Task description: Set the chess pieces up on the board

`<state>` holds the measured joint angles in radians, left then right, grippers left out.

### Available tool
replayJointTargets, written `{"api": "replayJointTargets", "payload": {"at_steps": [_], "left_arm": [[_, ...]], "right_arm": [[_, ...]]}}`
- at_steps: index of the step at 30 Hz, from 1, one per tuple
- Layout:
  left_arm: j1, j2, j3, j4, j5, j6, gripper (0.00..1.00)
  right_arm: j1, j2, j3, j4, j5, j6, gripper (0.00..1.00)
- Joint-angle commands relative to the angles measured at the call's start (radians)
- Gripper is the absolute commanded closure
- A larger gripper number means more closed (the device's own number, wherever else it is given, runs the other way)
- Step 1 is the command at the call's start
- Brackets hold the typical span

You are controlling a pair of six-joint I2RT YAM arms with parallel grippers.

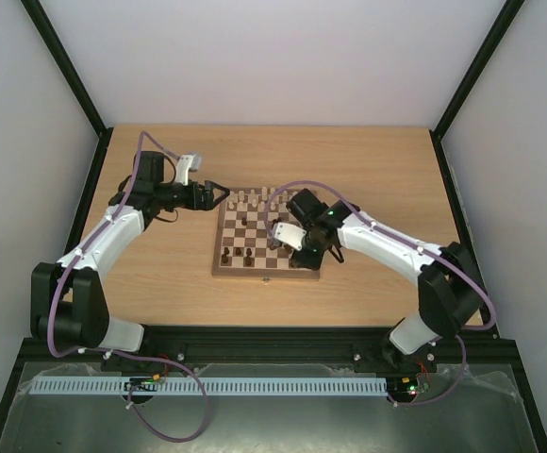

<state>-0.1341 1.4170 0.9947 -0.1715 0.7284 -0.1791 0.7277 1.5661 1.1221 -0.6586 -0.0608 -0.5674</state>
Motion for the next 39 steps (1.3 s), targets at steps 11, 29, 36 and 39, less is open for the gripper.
{"api": "replayJointTargets", "payload": {"at_steps": [11, 29, 36, 39], "left_arm": [[0.016, -0.011, 0.033, -0.062, 0.014, 0.067, 0.05], [0.065, -0.044, -0.021, -0.049, 0.009, 0.041, 0.05], [0.065, -0.026, -0.022, -0.027, 0.014, 0.023, 0.05], [0.065, -0.021, -0.025, -0.020, 0.017, 0.017, 0.05]], "right_arm": [[-0.221, 0.167, 0.159, -0.035, -0.053, 0.518, 0.62], [-0.236, 0.320, 0.235, -0.037, -0.063, 0.623, 0.63], [-0.235, 0.320, 0.208, -0.030, -0.042, 0.621, 0.62], [-0.235, 0.319, 0.202, -0.032, -0.046, 0.614, 0.62]]}}
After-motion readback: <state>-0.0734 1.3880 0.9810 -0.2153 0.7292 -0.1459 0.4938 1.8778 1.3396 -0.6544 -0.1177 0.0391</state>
